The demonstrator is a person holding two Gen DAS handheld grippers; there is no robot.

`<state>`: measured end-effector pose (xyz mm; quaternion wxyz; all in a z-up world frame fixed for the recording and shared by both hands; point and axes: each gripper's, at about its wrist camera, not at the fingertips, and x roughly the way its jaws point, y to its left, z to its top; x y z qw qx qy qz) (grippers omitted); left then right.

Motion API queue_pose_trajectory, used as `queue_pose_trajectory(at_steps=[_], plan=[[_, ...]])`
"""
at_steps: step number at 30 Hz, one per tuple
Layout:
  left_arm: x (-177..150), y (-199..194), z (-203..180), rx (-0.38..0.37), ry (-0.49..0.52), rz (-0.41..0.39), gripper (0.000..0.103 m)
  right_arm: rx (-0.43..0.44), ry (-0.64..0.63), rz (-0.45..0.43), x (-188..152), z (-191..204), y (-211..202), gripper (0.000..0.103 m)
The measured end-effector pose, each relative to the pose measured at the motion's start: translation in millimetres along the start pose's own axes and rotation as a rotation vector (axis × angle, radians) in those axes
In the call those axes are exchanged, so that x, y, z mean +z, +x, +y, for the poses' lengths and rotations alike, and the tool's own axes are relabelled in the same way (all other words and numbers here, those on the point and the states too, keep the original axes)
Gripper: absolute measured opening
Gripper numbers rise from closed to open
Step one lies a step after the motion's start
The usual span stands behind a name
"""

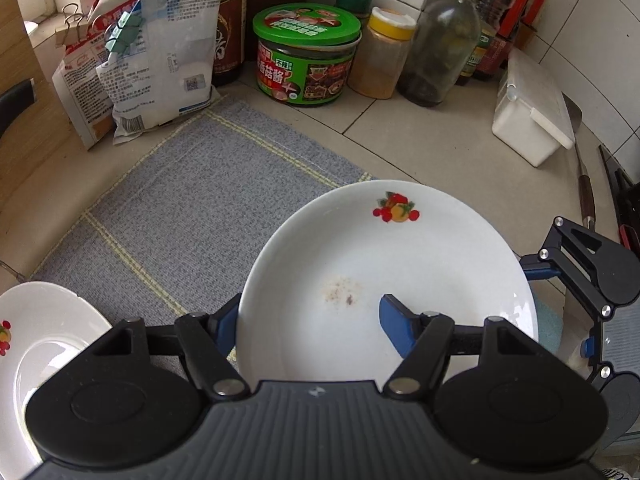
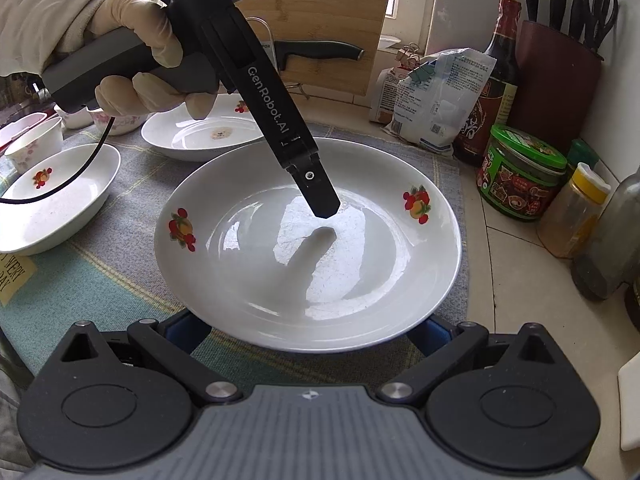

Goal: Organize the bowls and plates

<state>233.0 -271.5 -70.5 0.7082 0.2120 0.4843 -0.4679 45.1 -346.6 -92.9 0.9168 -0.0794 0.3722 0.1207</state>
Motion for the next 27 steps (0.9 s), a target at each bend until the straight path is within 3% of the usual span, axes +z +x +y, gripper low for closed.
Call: queue_pose_trajectory(at_steps=[27], plan=[[38.8, 44.4, 12.9, 0.055, 0.011, -0.036, 0.07, -0.029, 0.064, 0.028, 8.2, -44.4, 43.2, 0.103]])
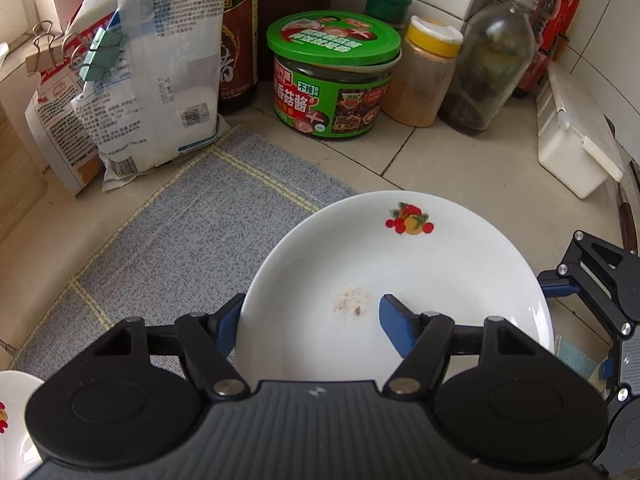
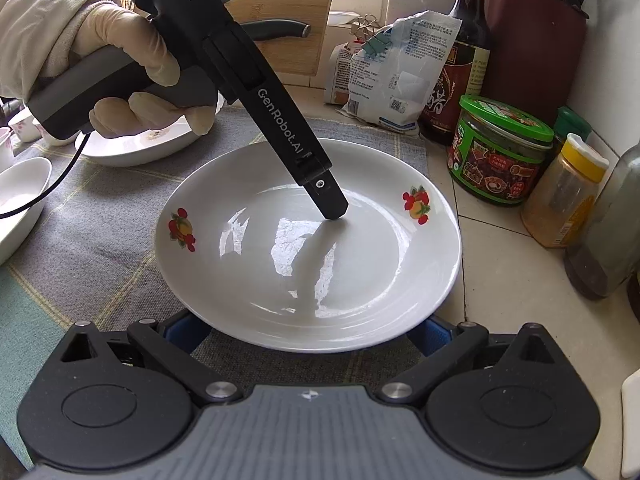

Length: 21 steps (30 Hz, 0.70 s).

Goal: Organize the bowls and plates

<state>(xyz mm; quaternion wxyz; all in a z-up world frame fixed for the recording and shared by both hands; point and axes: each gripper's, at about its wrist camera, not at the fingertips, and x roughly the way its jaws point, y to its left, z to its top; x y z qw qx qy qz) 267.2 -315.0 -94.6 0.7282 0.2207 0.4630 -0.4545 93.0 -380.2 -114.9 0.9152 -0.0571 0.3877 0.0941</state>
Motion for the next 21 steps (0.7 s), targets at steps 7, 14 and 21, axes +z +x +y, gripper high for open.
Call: queue_pose_trajectory(at_steps=[7, 14, 21], plan=[[1.3, 2.4, 0.4, 0.01, -0.002, -0.011, 0.07, -0.004, 0.01, -0.006, 1.5, -0.4, 3.6, 0.103], [-1.3, 0.1, -1.0, 0.024, 0.008, -0.028, 0.08, -0.006, 0.009, 0.011, 1.2, -0.1, 4.7, 0.103], [-5.5, -22.4, -1.5, 0.066, 0.002, -0.086, 0.083, -0.014, 0.012, 0.01, -1.2, 1.1, -3.2, 0.103]])
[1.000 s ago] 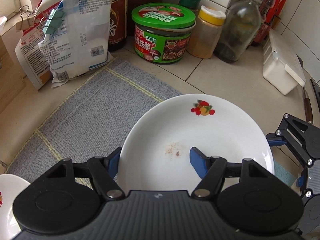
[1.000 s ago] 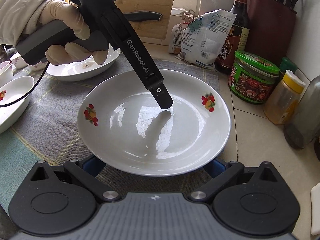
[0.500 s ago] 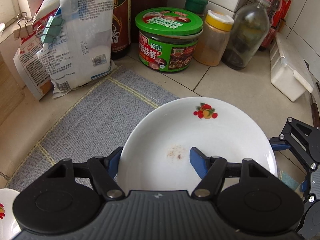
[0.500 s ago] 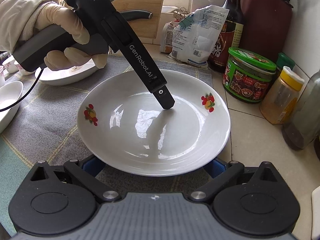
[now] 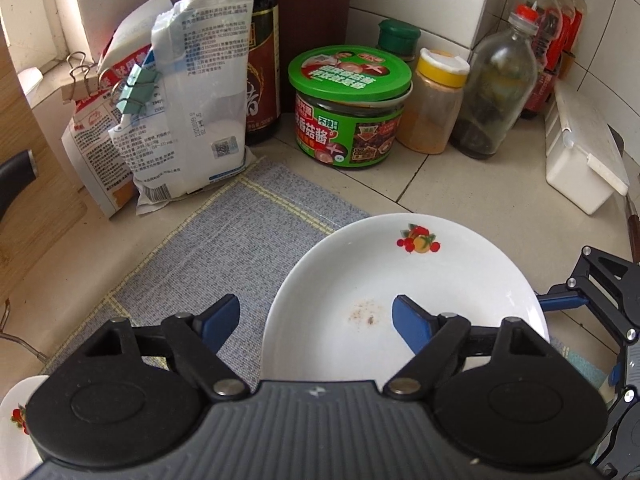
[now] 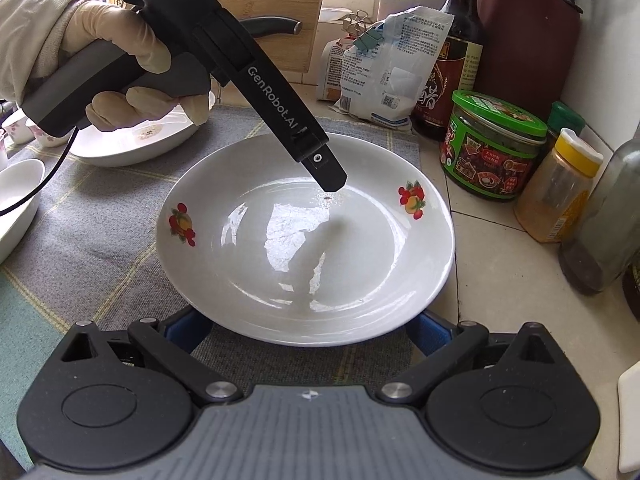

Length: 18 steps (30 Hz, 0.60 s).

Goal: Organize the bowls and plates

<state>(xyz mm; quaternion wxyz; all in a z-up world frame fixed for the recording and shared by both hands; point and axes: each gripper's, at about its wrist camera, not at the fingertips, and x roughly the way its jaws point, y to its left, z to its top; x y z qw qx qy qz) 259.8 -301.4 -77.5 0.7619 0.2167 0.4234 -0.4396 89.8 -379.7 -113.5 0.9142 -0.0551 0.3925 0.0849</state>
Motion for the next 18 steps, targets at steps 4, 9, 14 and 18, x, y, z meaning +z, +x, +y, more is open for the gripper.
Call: queue_pose_trajectory(at_steps=[4, 9, 14, 18], plan=[[-3.3, -20.1, -5.9, 0.022, 0.02, -0.025, 0.084, -0.022, 0.031, 0.01, -3.4, 3.1, -6.8, 0.103], [-10.3, -59.4, -15.0, 0.042, -0.009, -0.079, 0.086, -0.058, 0.107, 0.009, -7.2, 11.0, -25.1, 0.103], [-29.7, -99.3, -39.1, 0.085, -0.014, -0.158, 0.087, -0.119, 0.125, -0.032, -10.9, 25.8, -51.7, 0.103], [-58.1, -130.1, -64.8, 0.112, -0.053, -0.237, 0.087, -0.18, 0.145, -0.076, -19.2, 37.3, -70.4, 0.103]])
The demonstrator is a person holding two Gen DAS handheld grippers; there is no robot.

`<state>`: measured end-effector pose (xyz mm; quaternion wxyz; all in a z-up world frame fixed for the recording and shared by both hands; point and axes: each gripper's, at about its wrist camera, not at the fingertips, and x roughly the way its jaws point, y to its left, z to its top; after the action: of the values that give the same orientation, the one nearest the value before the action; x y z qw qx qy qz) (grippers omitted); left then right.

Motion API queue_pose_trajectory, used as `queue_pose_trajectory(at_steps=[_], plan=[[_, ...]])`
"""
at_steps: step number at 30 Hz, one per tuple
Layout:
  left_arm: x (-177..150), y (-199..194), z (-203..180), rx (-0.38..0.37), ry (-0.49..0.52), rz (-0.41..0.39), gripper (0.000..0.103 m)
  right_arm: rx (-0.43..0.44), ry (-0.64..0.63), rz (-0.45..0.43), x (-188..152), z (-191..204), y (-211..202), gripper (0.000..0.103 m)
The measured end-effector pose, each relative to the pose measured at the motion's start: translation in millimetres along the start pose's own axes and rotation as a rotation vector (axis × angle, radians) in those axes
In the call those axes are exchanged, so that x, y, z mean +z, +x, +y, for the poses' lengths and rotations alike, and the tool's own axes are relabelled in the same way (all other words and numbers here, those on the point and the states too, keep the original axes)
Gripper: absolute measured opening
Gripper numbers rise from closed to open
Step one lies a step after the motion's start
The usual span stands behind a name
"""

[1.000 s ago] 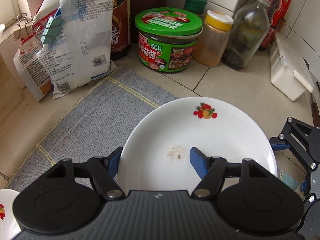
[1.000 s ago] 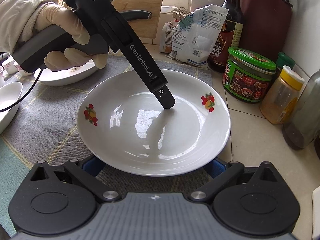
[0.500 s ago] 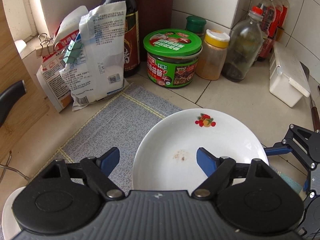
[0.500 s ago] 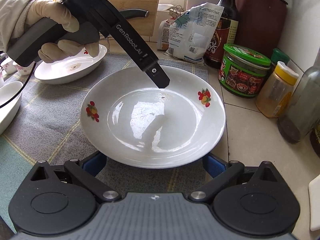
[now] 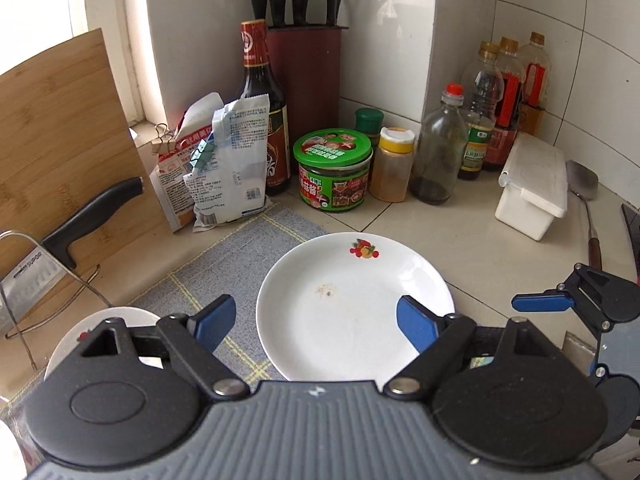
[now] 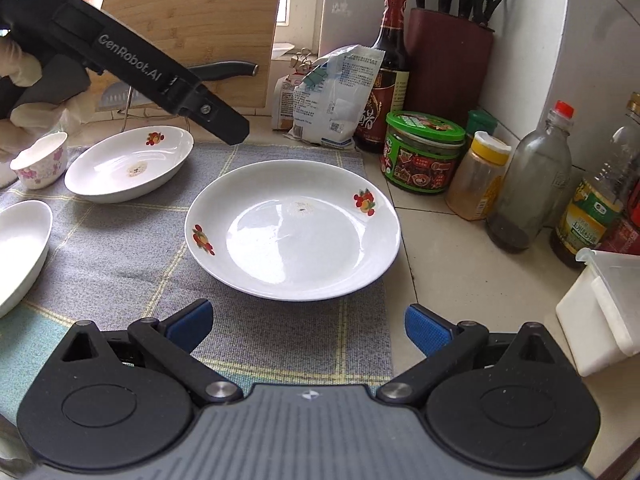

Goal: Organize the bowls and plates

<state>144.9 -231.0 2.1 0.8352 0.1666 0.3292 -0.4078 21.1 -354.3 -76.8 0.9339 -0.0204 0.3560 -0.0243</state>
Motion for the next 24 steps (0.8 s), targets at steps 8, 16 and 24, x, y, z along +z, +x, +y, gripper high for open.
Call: queue_pose_trajectory(at_steps=[8, 16, 24], plan=[[-55.1, -55.6, -44.4, 0.058, -0.074, -0.078, 0.088, 0.025, 0.011, -0.058, -18.9, 7.3, -37.1, 0.103], [-103.0, -90.3, -85.5, 0.146, -0.102, -0.067, 0.088, 0.076, -0.06, -0.055, -38.2, 23.4, -64.9, 0.103], [-139.2, -119.0, -101.3, 0.205, -0.172, -0.075, 0.088, 0.12, -0.088, -0.032, -56.8, 33.2, -81.1, 0.103]])
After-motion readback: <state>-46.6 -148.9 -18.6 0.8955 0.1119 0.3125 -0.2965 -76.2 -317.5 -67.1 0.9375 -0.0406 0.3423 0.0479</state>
